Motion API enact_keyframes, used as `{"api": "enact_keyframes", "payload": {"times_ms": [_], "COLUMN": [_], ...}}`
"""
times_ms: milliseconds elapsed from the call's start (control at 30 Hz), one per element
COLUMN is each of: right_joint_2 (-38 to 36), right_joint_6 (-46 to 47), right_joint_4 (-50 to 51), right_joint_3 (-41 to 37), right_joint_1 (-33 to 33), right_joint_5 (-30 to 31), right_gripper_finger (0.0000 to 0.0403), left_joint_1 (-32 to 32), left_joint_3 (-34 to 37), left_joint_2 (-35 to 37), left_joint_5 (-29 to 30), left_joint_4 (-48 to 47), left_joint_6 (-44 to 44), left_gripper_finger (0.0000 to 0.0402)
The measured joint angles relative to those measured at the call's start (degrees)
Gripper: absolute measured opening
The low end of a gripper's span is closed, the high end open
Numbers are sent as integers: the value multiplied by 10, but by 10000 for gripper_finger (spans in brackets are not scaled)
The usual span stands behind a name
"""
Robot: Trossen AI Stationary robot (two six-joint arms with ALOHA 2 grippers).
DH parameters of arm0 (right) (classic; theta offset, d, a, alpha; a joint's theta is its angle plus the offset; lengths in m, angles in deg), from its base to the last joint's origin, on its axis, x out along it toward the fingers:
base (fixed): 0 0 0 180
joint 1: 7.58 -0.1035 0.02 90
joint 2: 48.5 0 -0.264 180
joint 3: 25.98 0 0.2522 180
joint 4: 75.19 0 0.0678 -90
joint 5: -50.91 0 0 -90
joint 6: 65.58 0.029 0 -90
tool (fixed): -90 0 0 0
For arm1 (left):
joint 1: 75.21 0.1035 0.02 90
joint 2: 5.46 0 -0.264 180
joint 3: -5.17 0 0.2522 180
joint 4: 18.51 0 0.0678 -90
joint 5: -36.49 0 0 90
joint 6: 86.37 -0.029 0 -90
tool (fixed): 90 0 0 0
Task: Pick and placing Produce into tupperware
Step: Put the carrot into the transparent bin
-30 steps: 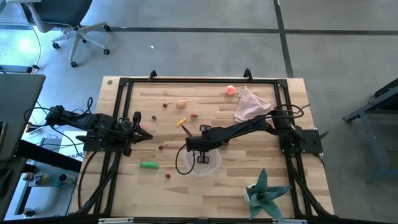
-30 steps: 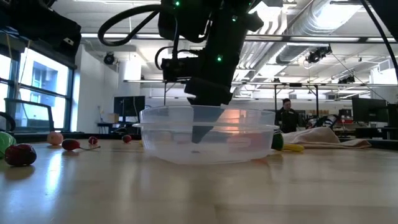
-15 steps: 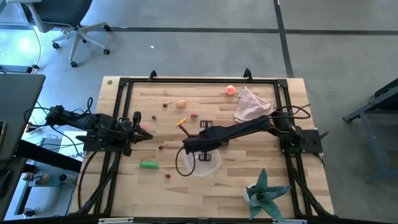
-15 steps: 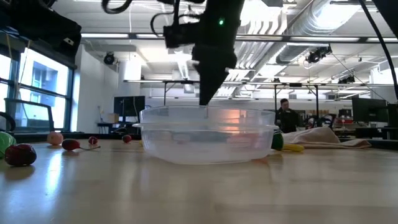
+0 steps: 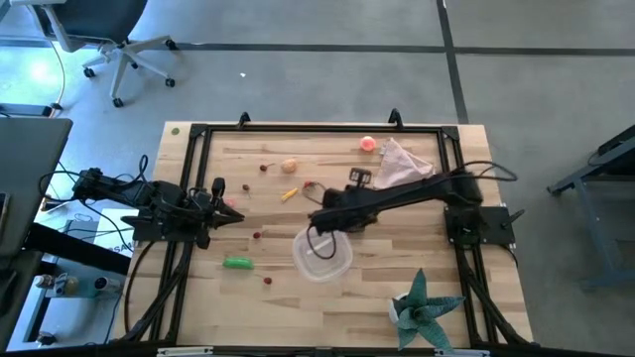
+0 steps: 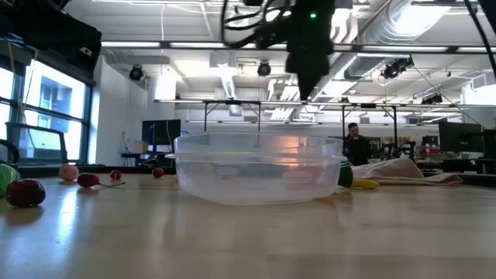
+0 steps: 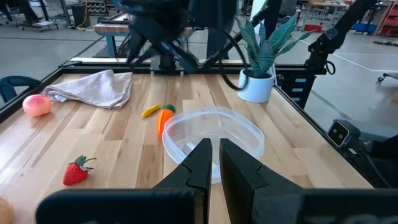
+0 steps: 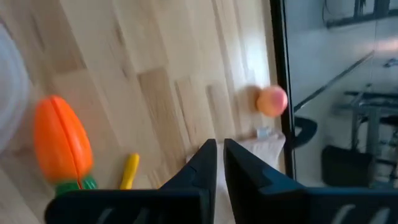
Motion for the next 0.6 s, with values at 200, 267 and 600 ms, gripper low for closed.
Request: {"api": "enact_keyframes", "payload": {"times_ms": [200, 267, 600], "right_joint_2": [-141, -192, -350], "right_joint_6": [25, 13, -84], "right_joint_4": [-96, -147, -380], "right_joint_3": [-177, -236, -424], "right_joint_1": [12, 15, 25], "right_joint_5": [-40, -75, -306], "right_gripper_finger": [32, 33, 33], "left_joint_1": [0, 0, 0], "left_joint_3": [0, 0, 0], "left_joint_2": [0, 0, 0], "left_joint_5": [2, 13, 41], "left_joint_4": [0, 0, 0], "left_joint_6": [0, 0, 0], "left_gripper_finger": [21, 21, 21]}}
